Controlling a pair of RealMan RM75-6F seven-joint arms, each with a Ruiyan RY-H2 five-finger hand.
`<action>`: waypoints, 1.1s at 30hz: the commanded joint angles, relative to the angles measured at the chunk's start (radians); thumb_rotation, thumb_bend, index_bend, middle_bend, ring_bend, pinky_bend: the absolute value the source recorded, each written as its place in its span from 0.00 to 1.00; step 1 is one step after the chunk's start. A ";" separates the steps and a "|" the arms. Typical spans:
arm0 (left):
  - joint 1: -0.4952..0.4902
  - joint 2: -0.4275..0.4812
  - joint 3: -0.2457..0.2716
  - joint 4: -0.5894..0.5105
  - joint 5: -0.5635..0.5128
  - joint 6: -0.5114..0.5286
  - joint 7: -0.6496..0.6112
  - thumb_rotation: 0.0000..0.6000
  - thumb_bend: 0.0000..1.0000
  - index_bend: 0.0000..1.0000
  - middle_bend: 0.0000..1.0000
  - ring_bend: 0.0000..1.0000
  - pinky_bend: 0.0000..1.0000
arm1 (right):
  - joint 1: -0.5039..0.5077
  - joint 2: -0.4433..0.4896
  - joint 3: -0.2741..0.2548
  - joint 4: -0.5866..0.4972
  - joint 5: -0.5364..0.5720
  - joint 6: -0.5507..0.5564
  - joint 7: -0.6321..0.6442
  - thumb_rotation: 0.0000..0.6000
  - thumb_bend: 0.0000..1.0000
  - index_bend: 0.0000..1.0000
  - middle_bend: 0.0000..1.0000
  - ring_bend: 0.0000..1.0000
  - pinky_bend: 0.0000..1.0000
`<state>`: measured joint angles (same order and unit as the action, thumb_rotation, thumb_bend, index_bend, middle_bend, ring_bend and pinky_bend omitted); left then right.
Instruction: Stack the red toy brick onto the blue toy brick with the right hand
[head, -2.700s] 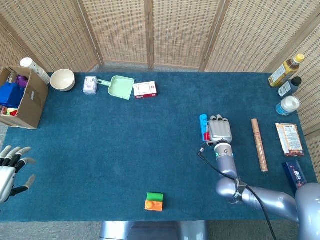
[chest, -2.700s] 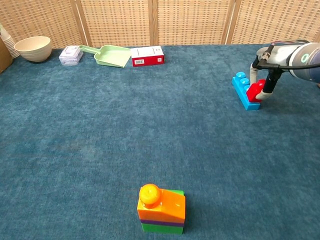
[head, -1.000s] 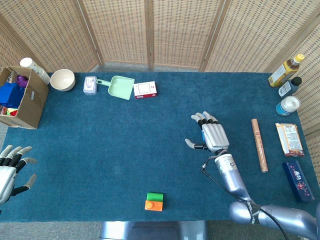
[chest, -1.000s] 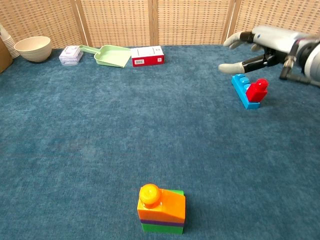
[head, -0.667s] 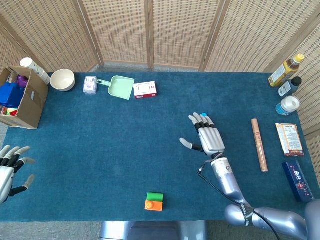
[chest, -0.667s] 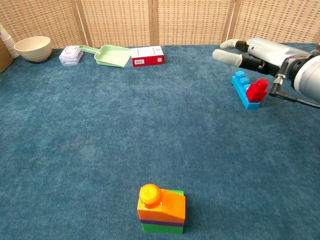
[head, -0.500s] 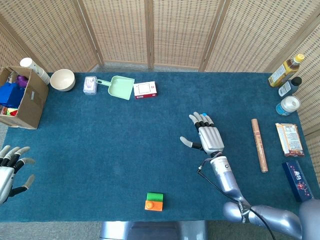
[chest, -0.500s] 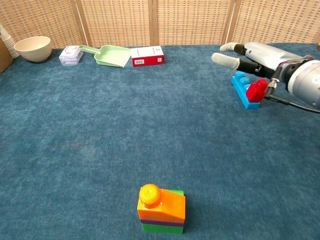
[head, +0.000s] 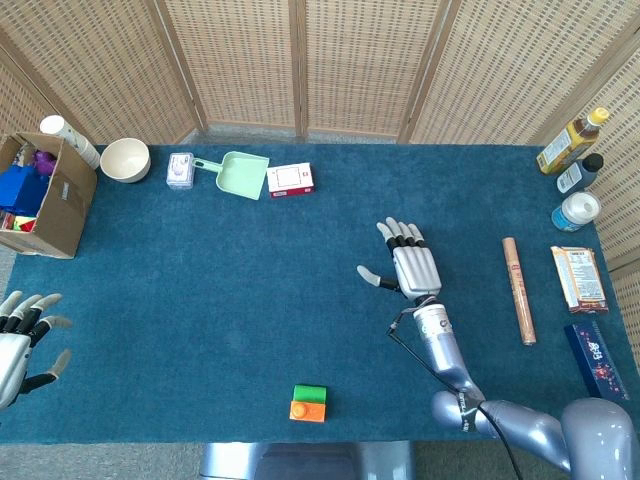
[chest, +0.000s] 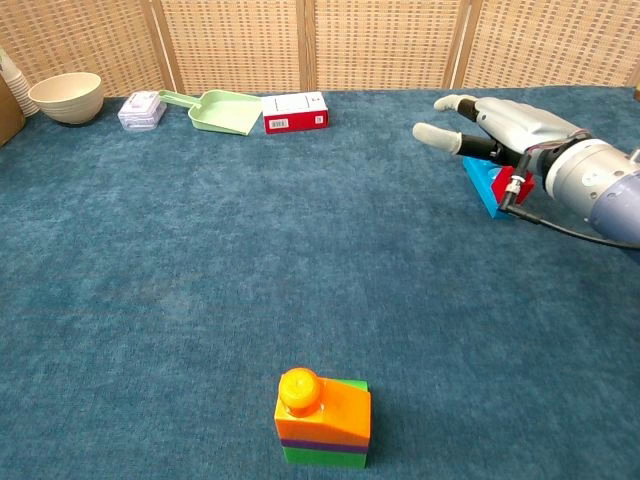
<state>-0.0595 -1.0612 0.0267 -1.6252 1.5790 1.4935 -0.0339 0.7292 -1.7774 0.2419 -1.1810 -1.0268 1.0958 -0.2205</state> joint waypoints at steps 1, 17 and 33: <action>0.000 0.000 0.000 0.001 -0.001 -0.001 0.000 0.95 0.41 0.37 0.19 0.15 0.00 | 0.005 -0.031 0.004 0.046 -0.007 -0.004 -0.017 0.00 0.05 0.00 0.00 0.00 0.00; 0.003 -0.005 0.001 0.013 -0.006 -0.003 -0.012 0.95 0.41 0.37 0.19 0.16 0.00 | 0.025 -0.112 0.032 0.172 0.009 -0.057 -0.083 0.00 0.05 0.00 0.00 0.00 0.00; 0.004 -0.007 0.000 0.020 -0.011 -0.006 -0.016 0.95 0.41 0.37 0.19 0.16 0.00 | 0.043 -0.166 0.064 0.270 0.020 -0.104 -0.089 0.00 0.05 0.00 0.00 0.00 0.00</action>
<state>-0.0557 -1.0686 0.0263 -1.6047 1.5675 1.4878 -0.0495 0.7711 -1.9403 0.3034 -0.9150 -1.0078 0.9949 -0.3108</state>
